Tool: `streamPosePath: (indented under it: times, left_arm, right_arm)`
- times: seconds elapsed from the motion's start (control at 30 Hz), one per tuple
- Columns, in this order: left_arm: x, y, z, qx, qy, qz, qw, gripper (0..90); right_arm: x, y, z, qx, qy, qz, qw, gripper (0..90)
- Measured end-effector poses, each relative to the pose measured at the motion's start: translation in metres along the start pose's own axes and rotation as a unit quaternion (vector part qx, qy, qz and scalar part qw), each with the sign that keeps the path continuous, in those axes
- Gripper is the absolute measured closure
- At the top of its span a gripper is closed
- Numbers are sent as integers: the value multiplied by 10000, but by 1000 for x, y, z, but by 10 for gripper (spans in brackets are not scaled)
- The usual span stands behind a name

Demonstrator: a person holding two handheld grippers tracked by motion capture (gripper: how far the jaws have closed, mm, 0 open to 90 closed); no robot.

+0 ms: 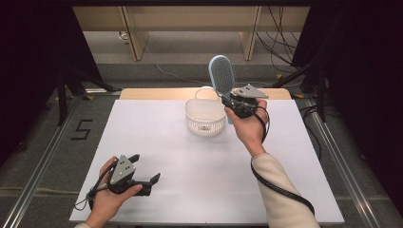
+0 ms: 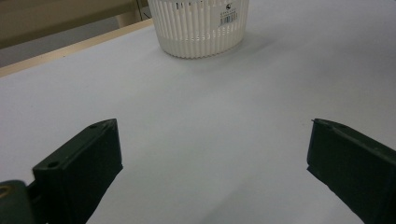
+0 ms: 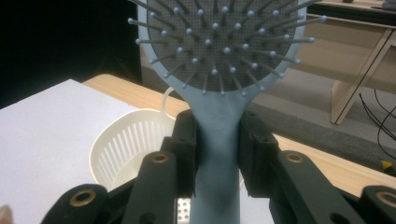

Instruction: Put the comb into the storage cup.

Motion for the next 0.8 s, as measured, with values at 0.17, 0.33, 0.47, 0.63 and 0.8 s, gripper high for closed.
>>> streamPosePath:
  times: [0.17,0.33,0.47,0.63,0.8]
  left_arm:
    - [0,0,0,4,-4,-1,10000,26]
    - [0,0,0,3,-5,-3,10000,26]
    - [0,0,0,3,-9,-6,10000,26]
    - [0,0,0,9,-10,-7,10000,26]
    - [0,0,0,5,-10,3,10000,26]
  right_arm:
    - [2,1,0,1,-1,2,10000,705]
    - [3,5,2,-3,-25,3,10000,705]
    - [4,7,3,23,-28,7,10000,705]
    - [5,9,3,42,-26,-2,10000,705]
    - [7,10,2,65,-4,2,10000,705]
Point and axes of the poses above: each handheld gripper's, and its own axes: x roughly forward along the jaws, y roughly out of its top, z roughly to its right, the point moved 9 cm from there along x, roughly forward along the jaws, and after that the axes turned 6 degrees about -z, right-handed, at the moved point
